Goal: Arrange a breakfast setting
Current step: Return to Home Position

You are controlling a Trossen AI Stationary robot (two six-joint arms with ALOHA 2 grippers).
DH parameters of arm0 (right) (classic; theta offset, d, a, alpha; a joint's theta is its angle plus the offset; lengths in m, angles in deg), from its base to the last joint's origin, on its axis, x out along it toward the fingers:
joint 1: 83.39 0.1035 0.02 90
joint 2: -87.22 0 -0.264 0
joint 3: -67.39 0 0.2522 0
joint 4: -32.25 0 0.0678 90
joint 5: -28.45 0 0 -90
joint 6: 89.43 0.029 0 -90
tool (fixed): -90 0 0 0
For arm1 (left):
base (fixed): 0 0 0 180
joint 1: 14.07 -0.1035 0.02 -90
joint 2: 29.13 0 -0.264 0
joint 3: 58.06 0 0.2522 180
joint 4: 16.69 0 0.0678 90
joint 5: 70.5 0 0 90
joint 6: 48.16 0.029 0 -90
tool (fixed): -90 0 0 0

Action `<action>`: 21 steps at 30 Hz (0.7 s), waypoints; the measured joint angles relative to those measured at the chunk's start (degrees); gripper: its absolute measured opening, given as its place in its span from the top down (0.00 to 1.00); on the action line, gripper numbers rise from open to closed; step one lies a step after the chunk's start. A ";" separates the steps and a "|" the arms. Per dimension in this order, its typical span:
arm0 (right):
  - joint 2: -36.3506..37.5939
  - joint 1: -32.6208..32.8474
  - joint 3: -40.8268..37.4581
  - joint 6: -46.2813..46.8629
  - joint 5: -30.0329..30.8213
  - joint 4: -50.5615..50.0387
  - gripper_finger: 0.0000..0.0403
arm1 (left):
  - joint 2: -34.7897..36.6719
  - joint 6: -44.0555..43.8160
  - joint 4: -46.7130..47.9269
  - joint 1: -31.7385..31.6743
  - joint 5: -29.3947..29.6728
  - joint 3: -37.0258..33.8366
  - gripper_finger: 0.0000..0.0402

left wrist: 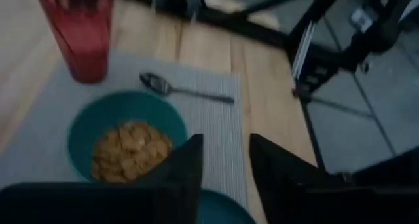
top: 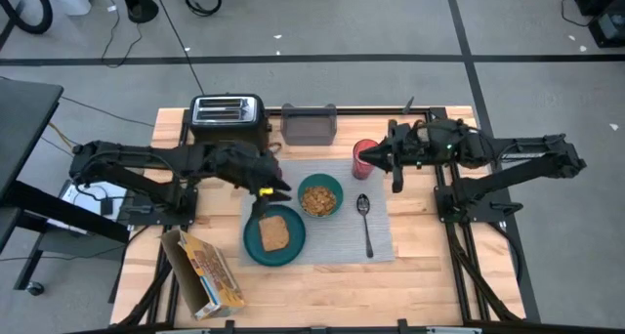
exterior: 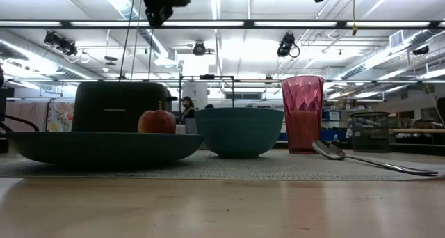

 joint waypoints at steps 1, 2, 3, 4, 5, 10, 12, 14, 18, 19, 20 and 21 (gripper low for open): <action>0.82 -0.42 0.00 -0.28 -0.54 -0.30 0.96 | 1.05 -0.02 -1.30 -0.57 0.01 -0.72 0.70; 1.70 -0.69 0.00 -0.48 -0.82 -0.84 0.98 | 2.04 -0.10 -2.79 -1.19 -0.03 -1.49 0.73; 2.75 -0.81 0.00 -0.52 -0.98 -1.41 0.98 | 3.11 -0.35 -5.00 -1.84 -0.02 -2.32 0.77; 3.71 -0.91 0.00 -0.50 -0.97 -2.14 0.97 | 4.67 -0.47 -6.68 -2.57 -0.04 -3.47 0.81; 4.67 -0.88 0.00 -0.46 -0.24 -2.67 0.96 | 6.38 -0.51 -8.13 -3.43 -0.04 -4.74 0.84; 9.74 -0.99 0.04 -1.69 7.71 -10.99 0.95 | 15.68 -1.33 -13.97 -7.51 2.56 -10.35 0.98; 11.22 -1.22 0.02 -2.92 10.40 -15.09 0.96 | 18.71 -1.20 -13.09 -9.23 5.67 -11.06 0.98; 12.48 -1.24 0.02 -3.88 10.81 -18.37 0.96 | 20.79 2.97 -10.17 -10.90 9.73 -11.32 0.96; 13.20 -1.21 0.02 -4.02 10.54 -18.89 0.96 | 22.62 10.30 -9.86 -13.30 12.32 -11.23 0.91; 13.14 -1.21 0.00 -5.02 10.70 -18.38 0.95 | 22.80 11.45 -10.00 -13.60 12.29 -11.23 0.91; 12.93 -1.21 0.01 -6.81 11.54 -17.70 0.95 | 22.82 11.85 -10.30 -13.83 12.28 -11.23 0.90; 12.88 -1.23 0.01 -8.29 12.43 -17.20 0.95 | 22.77 11.92 -10.56 -13.97 12.28 -11.23 0.90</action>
